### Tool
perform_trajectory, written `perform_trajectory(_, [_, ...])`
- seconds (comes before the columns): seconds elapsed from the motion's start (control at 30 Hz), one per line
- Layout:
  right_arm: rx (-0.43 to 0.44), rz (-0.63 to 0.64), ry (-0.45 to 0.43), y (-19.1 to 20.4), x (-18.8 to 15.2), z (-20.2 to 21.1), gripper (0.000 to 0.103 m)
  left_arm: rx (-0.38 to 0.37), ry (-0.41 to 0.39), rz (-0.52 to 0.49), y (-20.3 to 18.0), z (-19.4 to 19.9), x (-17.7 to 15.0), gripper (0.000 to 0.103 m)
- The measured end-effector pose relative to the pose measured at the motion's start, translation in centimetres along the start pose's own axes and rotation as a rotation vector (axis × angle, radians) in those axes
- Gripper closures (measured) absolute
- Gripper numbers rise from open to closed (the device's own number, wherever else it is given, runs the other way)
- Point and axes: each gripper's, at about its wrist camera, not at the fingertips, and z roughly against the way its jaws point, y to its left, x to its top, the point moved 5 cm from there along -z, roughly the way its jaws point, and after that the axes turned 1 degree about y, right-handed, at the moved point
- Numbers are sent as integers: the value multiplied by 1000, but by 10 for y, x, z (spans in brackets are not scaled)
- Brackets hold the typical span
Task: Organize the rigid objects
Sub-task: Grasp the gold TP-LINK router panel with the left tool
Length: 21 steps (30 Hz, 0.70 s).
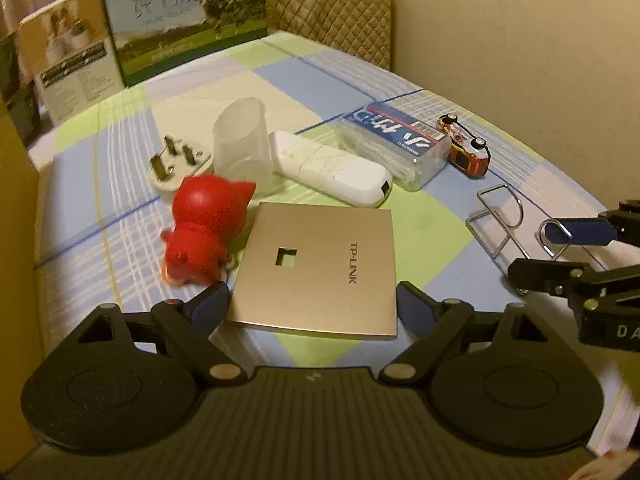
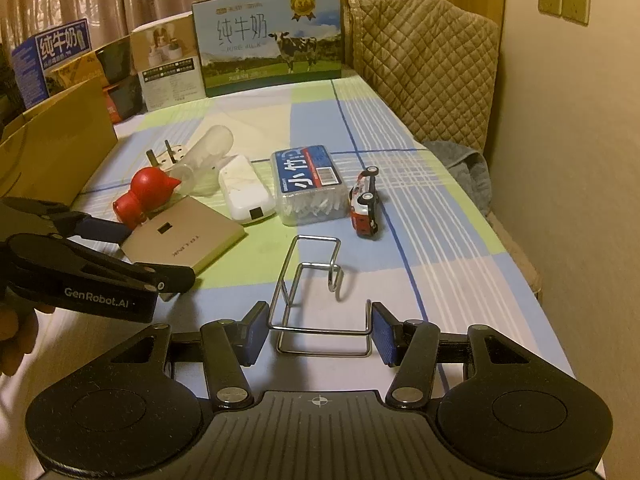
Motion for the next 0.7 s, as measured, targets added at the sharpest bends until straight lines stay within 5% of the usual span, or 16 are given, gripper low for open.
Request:
perform_trajectory(0.33, [37, 60, 1, 14, -4, 1, 52, 83, 52, 116, -1, 44, -46, 16])
perform_trajectory(0.7, [28, 64, -17, 17, -5, -3, 40, 96, 15, 123, 3, 46, -43, 12])
